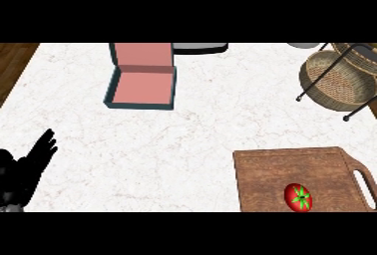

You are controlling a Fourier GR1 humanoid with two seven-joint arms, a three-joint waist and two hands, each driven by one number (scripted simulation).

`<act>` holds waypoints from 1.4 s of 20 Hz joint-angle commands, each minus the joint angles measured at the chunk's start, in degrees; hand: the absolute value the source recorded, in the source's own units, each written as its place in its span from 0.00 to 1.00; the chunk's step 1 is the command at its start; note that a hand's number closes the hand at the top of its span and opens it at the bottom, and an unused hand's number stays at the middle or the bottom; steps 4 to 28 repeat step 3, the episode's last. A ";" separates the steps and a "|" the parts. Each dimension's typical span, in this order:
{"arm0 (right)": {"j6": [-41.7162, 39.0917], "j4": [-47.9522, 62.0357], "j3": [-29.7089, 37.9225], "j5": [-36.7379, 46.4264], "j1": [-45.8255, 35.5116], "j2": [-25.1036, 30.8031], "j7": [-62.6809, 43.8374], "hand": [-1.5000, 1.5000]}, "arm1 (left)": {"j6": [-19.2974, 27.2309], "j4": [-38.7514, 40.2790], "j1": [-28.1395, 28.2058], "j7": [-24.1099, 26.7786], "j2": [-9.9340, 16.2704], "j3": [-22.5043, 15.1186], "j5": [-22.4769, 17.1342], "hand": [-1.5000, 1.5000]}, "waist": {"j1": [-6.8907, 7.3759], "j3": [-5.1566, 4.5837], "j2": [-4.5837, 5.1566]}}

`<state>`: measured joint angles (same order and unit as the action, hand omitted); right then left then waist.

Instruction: Pick the squash from the cutting board and place it in the tiered basket

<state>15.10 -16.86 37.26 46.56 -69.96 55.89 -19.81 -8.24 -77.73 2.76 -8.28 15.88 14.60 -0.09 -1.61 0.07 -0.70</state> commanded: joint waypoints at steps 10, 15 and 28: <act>-8.76 -4.59 7.39 -10.21 9.37 2.29 9.27 0.00 | 1.41 -1.42 3.56 0.89 -1.85 -0.09 0.54 0.50 | -1.89 -0.10 -0.76; -8.76 -4.59 7.39 -10.21 9.37 2.29 9.27 0.00 | 1.41 -1.42 3.56 0.89 -1.85 -0.09 0.54 0.50 | -1.89 -0.10 -0.76; -8.76 -4.59 7.39 -10.21 9.37 2.29 9.27 0.00 | 1.41 -1.42 3.56 0.89 -1.85 -0.09 0.54 0.50 | -1.89 -0.10 -0.76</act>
